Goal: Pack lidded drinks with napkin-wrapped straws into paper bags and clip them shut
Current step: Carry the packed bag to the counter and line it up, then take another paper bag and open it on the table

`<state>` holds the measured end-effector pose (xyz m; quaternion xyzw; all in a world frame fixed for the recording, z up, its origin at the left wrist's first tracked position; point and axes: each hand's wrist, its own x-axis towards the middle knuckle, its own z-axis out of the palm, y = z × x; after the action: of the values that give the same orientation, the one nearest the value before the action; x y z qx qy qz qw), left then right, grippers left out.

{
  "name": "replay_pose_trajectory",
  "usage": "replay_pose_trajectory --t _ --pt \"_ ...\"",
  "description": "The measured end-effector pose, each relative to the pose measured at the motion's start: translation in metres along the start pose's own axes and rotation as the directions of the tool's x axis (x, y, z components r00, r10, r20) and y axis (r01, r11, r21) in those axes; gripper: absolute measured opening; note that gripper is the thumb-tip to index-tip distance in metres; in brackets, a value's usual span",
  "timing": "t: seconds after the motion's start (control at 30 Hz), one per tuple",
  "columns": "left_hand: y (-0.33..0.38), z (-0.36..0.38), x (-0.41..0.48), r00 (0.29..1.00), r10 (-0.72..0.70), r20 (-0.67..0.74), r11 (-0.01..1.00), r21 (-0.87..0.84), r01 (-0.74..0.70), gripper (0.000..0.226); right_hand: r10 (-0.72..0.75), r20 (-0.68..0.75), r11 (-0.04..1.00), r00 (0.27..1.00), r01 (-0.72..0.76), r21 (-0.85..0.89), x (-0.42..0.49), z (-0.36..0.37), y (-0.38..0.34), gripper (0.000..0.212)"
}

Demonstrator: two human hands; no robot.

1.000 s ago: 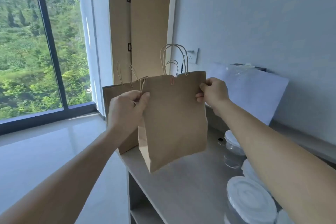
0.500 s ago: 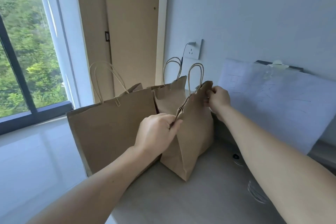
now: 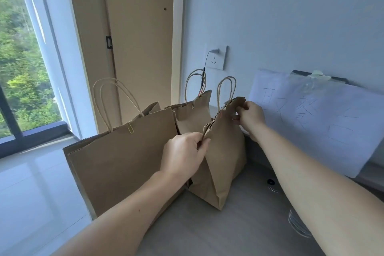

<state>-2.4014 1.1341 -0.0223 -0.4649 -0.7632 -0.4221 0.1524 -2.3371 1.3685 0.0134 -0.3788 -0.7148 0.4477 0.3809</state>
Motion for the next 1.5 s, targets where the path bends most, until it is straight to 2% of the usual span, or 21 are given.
replay_pose_trajectory --t 0.07,0.13,0.2,0.23,0.27,0.33,0.4,0.43,0.53,0.63,0.77,0.93,1.1,1.27,1.37,1.5 --pt "0.002 -0.002 0.001 0.999 -0.029 0.014 1.000 -0.002 0.029 0.031 0.004 0.015 1.000 1.000 -0.004 -0.017 -0.011 -0.003 -0.003 0.030" --pt "0.008 -0.006 0.003 1.000 0.001 -0.021 1.000 0.025 -0.001 0.010 0.010 0.033 0.996 0.999 -0.007 -0.087 -0.026 -0.010 -0.004 0.051" --pt "0.013 -0.005 0.004 0.988 0.127 -0.083 0.983 0.140 -0.115 0.059 0.002 0.072 0.987 0.997 0.009 -0.163 -0.041 -0.020 -0.004 0.063" --pt "0.015 -0.006 0.007 0.971 0.216 -0.103 0.951 0.249 -0.185 0.078 -0.006 0.101 0.976 0.995 0.028 -0.217 -0.049 -0.027 -0.003 0.066" --pt "0.020 -0.005 0.008 0.950 0.297 -0.092 0.898 0.364 -0.246 0.088 -0.016 0.131 0.957 0.991 0.053 -0.286 -0.057 -0.036 -0.002 0.068" --pt "0.034 -0.002 0.007 0.928 0.371 0.024 0.774 0.545 -0.323 0.092 -0.022 0.189 0.899 0.982 0.102 -0.426 -0.075 -0.056 0.000 0.068" --pt "0.051 0.005 0.002 0.921 0.355 0.162 0.687 0.622 -0.375 0.088 -0.002 0.249 0.821 0.969 0.144 -0.553 -0.096 -0.081 0.002 0.068" --pt "0.061 0.009 -0.003 0.917 0.333 0.218 0.679 0.620 -0.394 0.087 0.013 0.270 0.781 0.963 0.159 -0.604 -0.108 -0.095 0.002 0.068" --pt "0.101 0.021 -0.019 0.898 0.265 0.351 0.724 0.543 -0.426 0.086 0.047 0.291 0.701 0.956 0.176 -0.691 -0.150 -0.141 0.001 0.069" --pt "0.158 0.033 -0.041 0.859 0.260 0.442 0.792 0.411 -0.451 0.083 0.028 0.276 0.607 0.961 0.203 -0.768 -0.200 -0.195 -0.001 0.071" --pt "0.254 0.042 -0.084 0.799 0.324 0.507 0.860 0.193 -0.471 0.079 0.017 0.179 0.596 0.984 0.134 -0.792 -0.282 -0.286 0.003 0.070" --pt "0.393 0.044 -0.152 0.687 0.490 0.537 0.798 0.041 -0.601 0.081 0.005 -0.029 0.559 1.000 -0.027 -0.828 -0.396 -0.407 0.018 0.069" --pt "0.505 0.065 -0.238 0.540 0.590 0.600 0.727 -0.105 -0.679 0.082 0.134 -0.192 0.574 0.972 -0.234 -0.784 -0.507 -0.508 0.052 0.068" --pt "0.586 0.110 -0.330 0.354 0.645 0.677 0.647 -0.238 -0.725 0.078 0.229 -0.375 0.553 0.898 -0.438 -0.709 -0.594 -0.591 0.104 0.063" --pt "0.612 0.148 -0.377 0.260 0.643 0.720 0.637 -0.315 -0.704 0.079 0.289 -0.467 0.549 0.836 -0.545 -0.634 -0.626 -0.622 0.144 0.060" --pt "0.633 0.208 -0.428 0.166 0.625 0.763 0.644 -0.384 -0.661 0.078 0.391 -0.518 0.503 0.761 -0.648 -0.572 -0.659 -0.656 0.200 0.058"
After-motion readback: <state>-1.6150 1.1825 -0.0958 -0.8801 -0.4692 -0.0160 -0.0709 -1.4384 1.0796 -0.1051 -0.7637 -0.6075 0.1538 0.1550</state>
